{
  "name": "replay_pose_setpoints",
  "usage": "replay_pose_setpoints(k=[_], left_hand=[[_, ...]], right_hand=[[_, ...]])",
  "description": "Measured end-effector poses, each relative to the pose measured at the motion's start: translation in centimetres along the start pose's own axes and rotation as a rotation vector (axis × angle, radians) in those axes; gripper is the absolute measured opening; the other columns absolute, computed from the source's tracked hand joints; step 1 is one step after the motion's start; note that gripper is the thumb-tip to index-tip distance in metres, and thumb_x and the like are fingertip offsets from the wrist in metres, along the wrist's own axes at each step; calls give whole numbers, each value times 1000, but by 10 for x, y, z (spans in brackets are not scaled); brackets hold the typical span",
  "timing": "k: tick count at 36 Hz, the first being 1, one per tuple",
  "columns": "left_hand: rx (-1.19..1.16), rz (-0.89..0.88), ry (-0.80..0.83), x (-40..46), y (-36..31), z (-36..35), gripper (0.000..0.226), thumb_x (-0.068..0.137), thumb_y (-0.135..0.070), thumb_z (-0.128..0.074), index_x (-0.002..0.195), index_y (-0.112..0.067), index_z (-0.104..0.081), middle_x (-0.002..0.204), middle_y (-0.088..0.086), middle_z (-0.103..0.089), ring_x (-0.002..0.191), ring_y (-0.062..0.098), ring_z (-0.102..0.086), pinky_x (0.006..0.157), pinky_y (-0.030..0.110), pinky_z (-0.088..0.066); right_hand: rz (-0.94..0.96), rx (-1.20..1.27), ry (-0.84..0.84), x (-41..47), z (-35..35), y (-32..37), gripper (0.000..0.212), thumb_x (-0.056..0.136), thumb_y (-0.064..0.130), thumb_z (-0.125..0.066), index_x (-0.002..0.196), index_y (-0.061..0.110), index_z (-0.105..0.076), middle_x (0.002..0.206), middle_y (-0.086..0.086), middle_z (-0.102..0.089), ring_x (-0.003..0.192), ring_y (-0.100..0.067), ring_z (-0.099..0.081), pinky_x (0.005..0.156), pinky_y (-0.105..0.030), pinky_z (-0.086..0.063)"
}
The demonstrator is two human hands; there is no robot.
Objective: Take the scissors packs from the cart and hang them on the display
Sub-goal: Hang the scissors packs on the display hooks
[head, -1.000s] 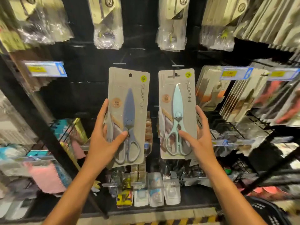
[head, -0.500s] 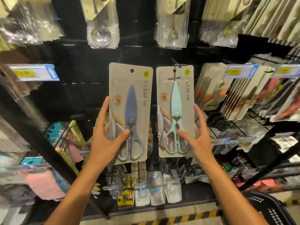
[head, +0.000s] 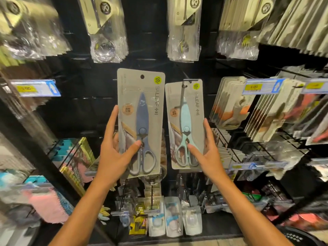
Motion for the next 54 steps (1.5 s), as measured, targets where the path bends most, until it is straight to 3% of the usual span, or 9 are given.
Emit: replay_pose_setpoints(k=[3,6,11,17,30,37,45,50,54], left_hand=[[19,-13,-18,4,-2,1,96,89,-17,-78,157,-53,-21,163,-1,-40,141,24,-51,106,59,-50],[26,-25,-35,7,-5,2,97,89,-11,-76,158,-51,-21,163,-2,-40,142,23,-51,107,58,-51],[39,-43,-59,13,-11,2,96,88,-12,-75,158,-51,-22,165,-9,-35,145,21,-48,110,57,-49],[59,-74,-84,19,-18,2,96,89,-10,-75,161,-44,-20,166,-11,-32,147,22,-45,111,57,-47],[98,-111,-105,21,-25,3,99,89,-8,-75,157,-53,-20,165,-7,-35,142,22,-50,100,43,-57],[71,-92,-78,23,-24,-1,99,88,-8,-74,158,-50,-20,164,-5,-37,143,22,-49,102,40,-56],[73,-90,-83,22,-23,-1,98,89,-7,-75,159,-48,-21,164,-7,-36,143,23,-49,101,43,-57],[67,-84,-82,20,-20,-5,98,88,-7,-75,159,-46,-20,164,-8,-36,140,20,-53,104,45,-55],[60,-73,-53,20,-15,-16,99,88,-5,-76,160,-44,-19,165,-9,-35,140,22,-53,105,50,-54]], right_hand=[[-13,-179,34,13,-4,-2,89,102,25,-61,156,54,4,145,43,-40,122,13,-54,95,-13,-47],[-18,-298,41,30,-6,-10,90,103,34,-57,153,56,14,154,12,-48,126,-10,-59,100,-33,-52],[1,-399,29,66,-12,-28,92,101,40,-56,151,57,20,156,5,-46,128,-25,-60,98,-56,-55],[-28,-469,4,107,-21,-50,97,100,38,-58,146,61,25,154,-5,-47,127,-36,-59,96,-64,-52],[-130,-531,47,160,-34,-70,95,103,38,-53,148,52,29,132,-20,-59,104,-38,-66,89,-54,-53],[-133,-531,35,165,-28,-72,95,101,33,-56,151,52,24,140,-18,-54,114,-37,-63,93,-55,-52],[-16,-362,-116,121,-14,-54,85,99,39,-62,158,46,-2,159,-3,-33,145,-25,-36,116,-55,-38],[109,-86,37,73,-32,-1,68,101,32,-61,158,37,-24,143,8,-51,128,-8,-54,108,-40,-49],[175,35,193,40,-52,42,73,102,25,-59,160,35,-16,144,5,-52,121,-15,-63,101,-32,-53]])
Point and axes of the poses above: each hand's wrist, its own x-axis towards the middle knuckle, its own z-axis out of the back of the hand, y = z × x, the point moved 7 cm from there along x, towards the middle knuckle
